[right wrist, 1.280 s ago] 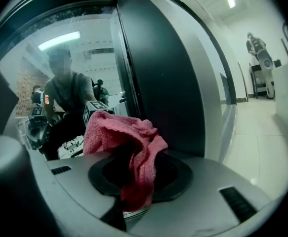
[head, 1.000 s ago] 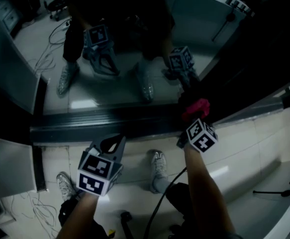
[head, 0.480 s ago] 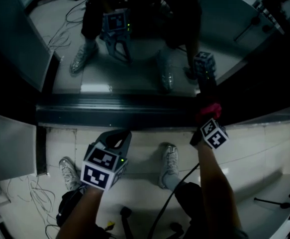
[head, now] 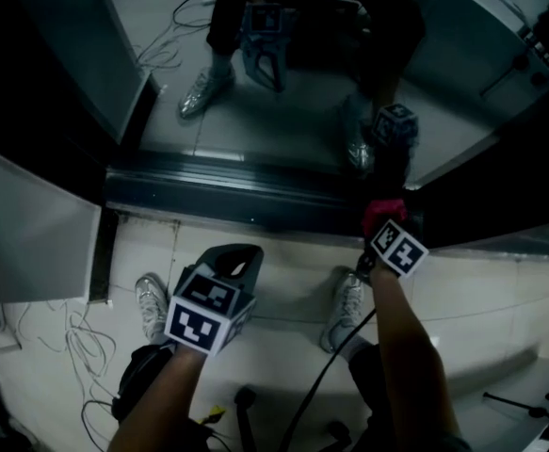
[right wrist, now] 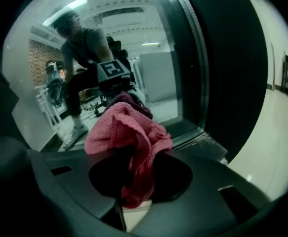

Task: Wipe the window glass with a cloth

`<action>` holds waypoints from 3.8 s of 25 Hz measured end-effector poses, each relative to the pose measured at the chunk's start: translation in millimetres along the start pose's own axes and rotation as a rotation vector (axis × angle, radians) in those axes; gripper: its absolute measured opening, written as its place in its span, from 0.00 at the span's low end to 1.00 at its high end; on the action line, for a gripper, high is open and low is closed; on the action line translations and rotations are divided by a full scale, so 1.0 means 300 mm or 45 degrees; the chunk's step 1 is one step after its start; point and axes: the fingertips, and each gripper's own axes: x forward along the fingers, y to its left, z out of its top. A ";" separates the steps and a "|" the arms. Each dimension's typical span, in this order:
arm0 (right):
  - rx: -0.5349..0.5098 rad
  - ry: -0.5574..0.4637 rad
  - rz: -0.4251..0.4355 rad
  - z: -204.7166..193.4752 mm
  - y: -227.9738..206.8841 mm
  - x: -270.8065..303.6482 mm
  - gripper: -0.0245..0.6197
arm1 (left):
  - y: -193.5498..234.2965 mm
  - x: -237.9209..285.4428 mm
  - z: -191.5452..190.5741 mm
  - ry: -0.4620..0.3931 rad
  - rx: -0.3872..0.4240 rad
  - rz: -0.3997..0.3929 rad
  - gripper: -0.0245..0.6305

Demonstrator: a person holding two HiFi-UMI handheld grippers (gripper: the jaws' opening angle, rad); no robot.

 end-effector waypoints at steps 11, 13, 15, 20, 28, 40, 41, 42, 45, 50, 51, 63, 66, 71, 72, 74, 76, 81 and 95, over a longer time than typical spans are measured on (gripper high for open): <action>-0.133 0.078 0.153 -0.074 0.401 -0.020 0.17 | 0.160 -0.184 0.015 -0.109 -0.063 0.108 0.04; -0.165 0.097 0.198 -0.096 0.493 -0.028 0.17 | 0.185 -0.212 0.019 -0.125 -0.069 0.128 0.04; -0.219 0.114 0.246 -0.120 0.592 -0.039 0.17 | 0.215 -0.246 0.019 -0.144 -0.083 0.149 0.04; -0.306 0.151 0.360 -0.170 0.846 -0.066 0.17 | 0.306 -0.340 0.008 -0.191 -0.132 0.207 0.04; -0.424 0.197 0.517 -0.223 1.141 -0.109 0.18 | 0.430 -0.461 -0.063 -0.195 -0.209 0.300 0.04; -0.556 0.263 0.756 -0.275 1.539 -0.186 0.18 | 0.576 -0.586 -0.137 -0.213 -0.294 0.381 0.04; -0.561 0.267 0.769 -0.281 1.564 -0.192 0.18 | 0.585 -0.594 -0.140 -0.220 -0.302 0.387 0.04; -0.569 0.271 0.785 -0.288 1.589 -0.200 0.17 | 0.593 -0.600 -0.140 -0.229 -0.309 0.392 0.04; -0.630 0.248 0.853 -0.284 1.677 -0.245 0.17 | 0.605 -0.605 -0.125 -0.259 -0.318 0.391 0.04; -0.652 0.184 0.988 -0.200 1.814 -0.357 0.17 | 0.650 -0.601 -0.091 -0.298 -0.309 0.436 0.04; -0.653 0.170 1.014 -0.178 1.831 -0.382 0.17 | 0.655 -0.601 -0.079 -0.306 -0.302 0.442 0.04; -0.630 -0.103 1.251 0.181 1.973 -0.712 0.17 | 0.637 -0.686 0.108 -0.437 -0.186 0.485 0.04; -0.631 -0.174 1.292 0.281 1.993 -0.803 0.17 | 0.618 -0.713 0.155 -0.457 -0.145 0.484 0.04; -0.607 -0.273 1.334 0.420 2.001 -0.919 0.17 | 0.588 -0.763 0.257 -0.491 -0.066 0.484 0.04; -0.602 -0.295 1.340 0.448 1.999 -0.942 0.17 | 0.580 -0.774 0.282 -0.498 -0.045 0.484 0.04; -0.593 -0.337 1.350 0.506 1.991 -0.985 0.17 | 0.559 -0.794 0.333 -0.512 -0.007 0.481 0.04; -0.578 -0.371 1.360 0.556 1.976 -1.024 0.17 | 0.536 -0.812 0.382 -0.530 0.023 0.478 0.04; -0.518 -0.497 1.382 0.691 1.897 -1.109 0.17 | 0.470 -0.843 0.492 -0.585 0.092 0.460 0.04; -0.373 -0.765 1.223 1.016 1.432 -1.208 0.17 | 0.162 -0.709 0.690 -0.610 0.258 0.306 0.04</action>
